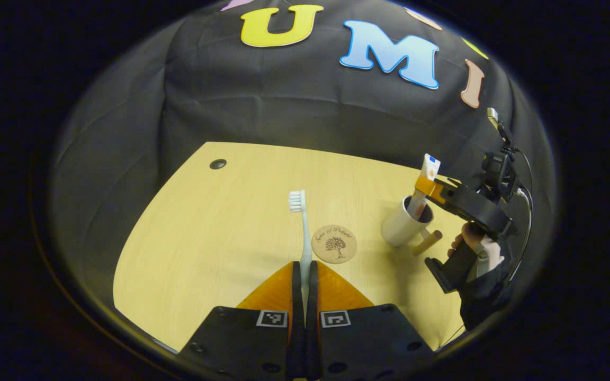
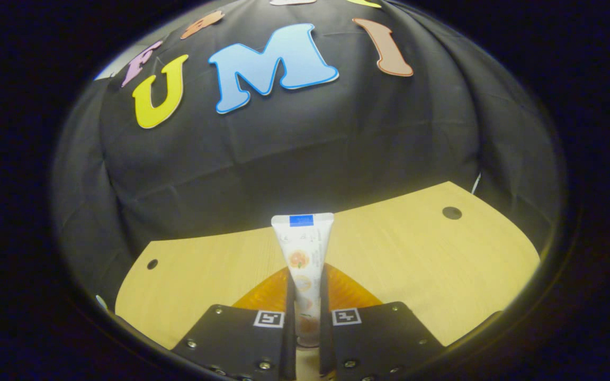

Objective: Put the toothbrush and toothpaste on the desktop into the cup, then pick up the cup and place it on the coaster on the desktop.

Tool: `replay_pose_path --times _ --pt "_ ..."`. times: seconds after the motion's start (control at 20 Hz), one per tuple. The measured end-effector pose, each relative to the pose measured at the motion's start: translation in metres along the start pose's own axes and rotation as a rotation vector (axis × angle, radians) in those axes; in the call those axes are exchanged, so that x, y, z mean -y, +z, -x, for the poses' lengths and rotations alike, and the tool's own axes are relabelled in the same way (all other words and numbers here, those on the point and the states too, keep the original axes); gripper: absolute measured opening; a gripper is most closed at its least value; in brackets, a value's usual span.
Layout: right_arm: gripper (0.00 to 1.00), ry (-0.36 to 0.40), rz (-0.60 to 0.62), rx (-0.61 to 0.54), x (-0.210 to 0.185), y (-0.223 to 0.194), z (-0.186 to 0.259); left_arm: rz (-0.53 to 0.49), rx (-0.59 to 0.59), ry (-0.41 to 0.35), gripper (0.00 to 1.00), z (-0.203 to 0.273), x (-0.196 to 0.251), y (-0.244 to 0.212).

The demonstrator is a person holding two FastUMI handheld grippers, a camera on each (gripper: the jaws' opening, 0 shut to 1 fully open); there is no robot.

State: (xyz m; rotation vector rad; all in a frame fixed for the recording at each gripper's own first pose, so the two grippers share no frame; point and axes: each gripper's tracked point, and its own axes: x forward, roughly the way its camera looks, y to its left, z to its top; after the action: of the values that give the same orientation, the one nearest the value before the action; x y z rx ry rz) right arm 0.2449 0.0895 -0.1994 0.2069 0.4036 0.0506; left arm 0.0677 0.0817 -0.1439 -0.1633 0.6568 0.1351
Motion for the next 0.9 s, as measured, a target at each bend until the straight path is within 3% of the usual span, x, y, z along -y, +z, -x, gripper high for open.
replay_pose_path --times 0.2,0.35,0.5,0.65,0.9 --pt "0.26 0.028 0.007 -0.020 -0.007 -0.006 0.012 -0.019 0.015 -0.016 0.09 -0.007 0.008 0.008" --pt "0.52 0.044 -0.002 -0.004 -0.012 0.003 0.019 -0.023 0.029 -0.027 0.09 -0.006 0.012 0.008" --pt "0.68 0.049 -0.012 0.043 -0.015 0.023 0.028 -0.034 0.030 -0.057 0.09 0.000 0.014 0.005" --pt "0.69 0.063 -0.062 0.106 -0.013 0.058 0.045 -0.055 0.059 -0.090 0.09 -0.001 0.021 0.015" --pt "0.69 0.014 -0.095 0.201 0.032 0.106 0.082 -0.109 0.132 -0.203 0.08 -0.011 0.047 0.033"
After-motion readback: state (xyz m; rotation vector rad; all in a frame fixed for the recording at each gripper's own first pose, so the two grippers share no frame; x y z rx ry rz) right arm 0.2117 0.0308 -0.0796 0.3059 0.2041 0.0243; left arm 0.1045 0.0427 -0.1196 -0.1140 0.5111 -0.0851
